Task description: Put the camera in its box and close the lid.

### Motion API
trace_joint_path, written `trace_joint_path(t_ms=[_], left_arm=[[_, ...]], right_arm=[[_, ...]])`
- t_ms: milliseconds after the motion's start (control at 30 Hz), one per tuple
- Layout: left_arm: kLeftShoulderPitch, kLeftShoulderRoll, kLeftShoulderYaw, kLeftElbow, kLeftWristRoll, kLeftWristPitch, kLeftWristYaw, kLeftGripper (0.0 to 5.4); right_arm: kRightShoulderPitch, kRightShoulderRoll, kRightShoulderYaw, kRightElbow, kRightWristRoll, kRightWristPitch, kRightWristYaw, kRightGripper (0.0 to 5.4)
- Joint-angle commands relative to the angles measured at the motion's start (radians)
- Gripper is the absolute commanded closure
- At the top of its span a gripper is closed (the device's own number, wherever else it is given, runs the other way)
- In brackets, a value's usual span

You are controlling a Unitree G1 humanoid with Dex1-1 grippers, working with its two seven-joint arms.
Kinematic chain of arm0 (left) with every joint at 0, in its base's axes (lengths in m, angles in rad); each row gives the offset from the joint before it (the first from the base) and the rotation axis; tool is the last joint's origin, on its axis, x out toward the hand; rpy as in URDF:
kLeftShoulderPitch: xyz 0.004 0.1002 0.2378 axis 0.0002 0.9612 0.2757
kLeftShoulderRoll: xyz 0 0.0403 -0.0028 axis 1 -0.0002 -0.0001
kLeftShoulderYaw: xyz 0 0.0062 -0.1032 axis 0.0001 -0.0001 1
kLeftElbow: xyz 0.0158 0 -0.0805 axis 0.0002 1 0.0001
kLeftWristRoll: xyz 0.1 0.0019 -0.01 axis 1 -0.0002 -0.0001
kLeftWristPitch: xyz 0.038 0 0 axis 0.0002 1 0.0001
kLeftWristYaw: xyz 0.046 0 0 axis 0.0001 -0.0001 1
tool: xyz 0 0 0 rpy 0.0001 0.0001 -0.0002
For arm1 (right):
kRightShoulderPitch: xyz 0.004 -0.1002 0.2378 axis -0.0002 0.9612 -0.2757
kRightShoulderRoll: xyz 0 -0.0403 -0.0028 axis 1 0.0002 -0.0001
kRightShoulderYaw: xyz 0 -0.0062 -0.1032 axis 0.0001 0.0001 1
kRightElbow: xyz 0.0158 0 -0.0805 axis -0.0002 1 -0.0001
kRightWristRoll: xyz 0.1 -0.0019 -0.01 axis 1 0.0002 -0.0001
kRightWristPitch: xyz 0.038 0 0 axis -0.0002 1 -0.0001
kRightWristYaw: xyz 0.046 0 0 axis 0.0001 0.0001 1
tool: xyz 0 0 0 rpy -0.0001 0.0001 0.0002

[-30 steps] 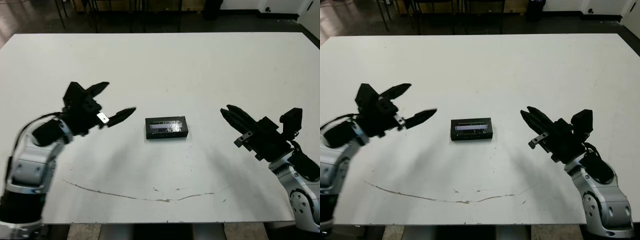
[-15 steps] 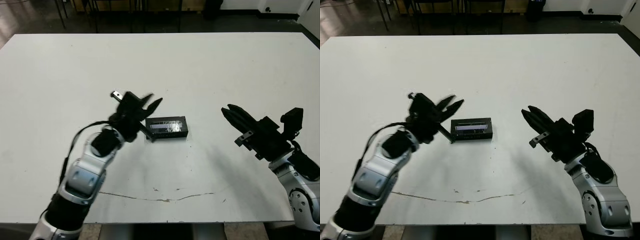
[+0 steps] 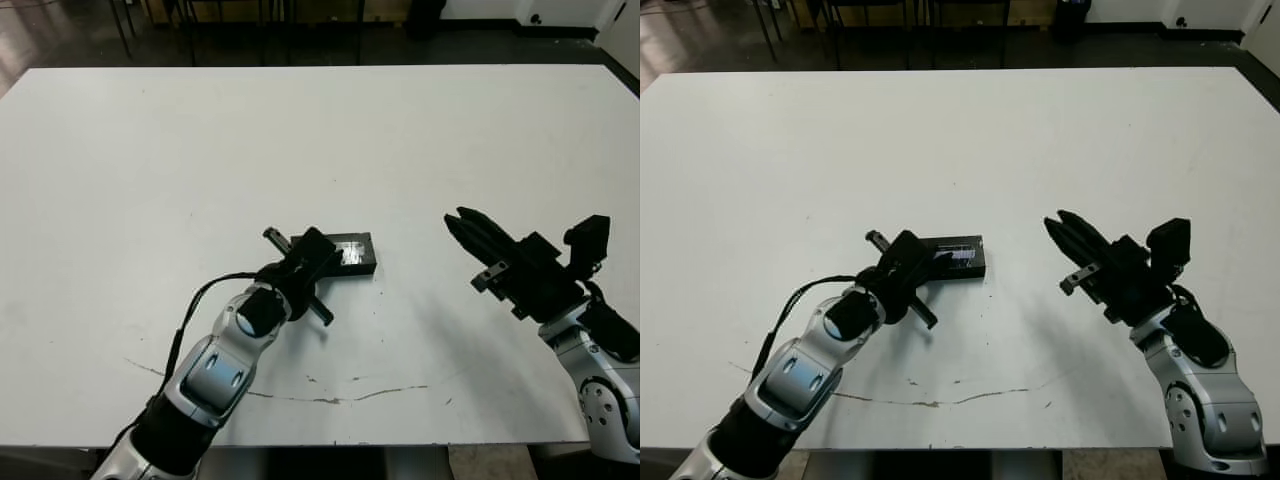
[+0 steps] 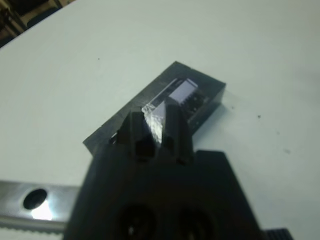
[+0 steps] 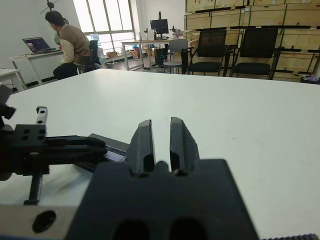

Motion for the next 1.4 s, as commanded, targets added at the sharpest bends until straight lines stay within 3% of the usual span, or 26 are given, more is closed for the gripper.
trace_joint_path(t_ms=[33,333,733,1000,1200,1300,1400], left_arm=[[0.024,-0.009,0.043,0.097,-0.046,0.087,-0.021,5.39],[0.018,-0.014,0.106,0.160,-0.138,0.321,-0.046,5.39],[0.095,0.017,0.111,0.159,-0.172,0.319,-0.046,5.39],[0.188,0.049,0.239,-0.180,-0.277,0.173,-0.077,5.39],[0.213,0.039,0.323,-0.393,-0.304,0.021,-0.026,5.39],[0.231,0.015,0.346,-0.450,-0.308,-0.065,0.018,5.39],[0.268,-0.012,0.338,-0.444,-0.274,-0.222,0.071,5.39]], right_arm=[[0.010,0.004,0.002,0.002,-0.006,0.008,-0.008,5.40],[0.013,0.010,0.002,0.015,-0.007,-0.009,0.000,5.40],[0.004,0.018,0.012,0.025,-0.005,-0.008,0.002,5.40],[-0.004,0.015,0.000,0.026,0.003,-0.014,0.001,5.40],[-0.010,0.013,-0.023,0.022,0.031,-0.007,-0.007,5.40],[-0.009,0.033,-0.038,0.041,0.026,-0.047,-0.014,5.40],[-0.003,0.066,-0.050,0.066,0.020,-0.088,-0.028,5.40]])
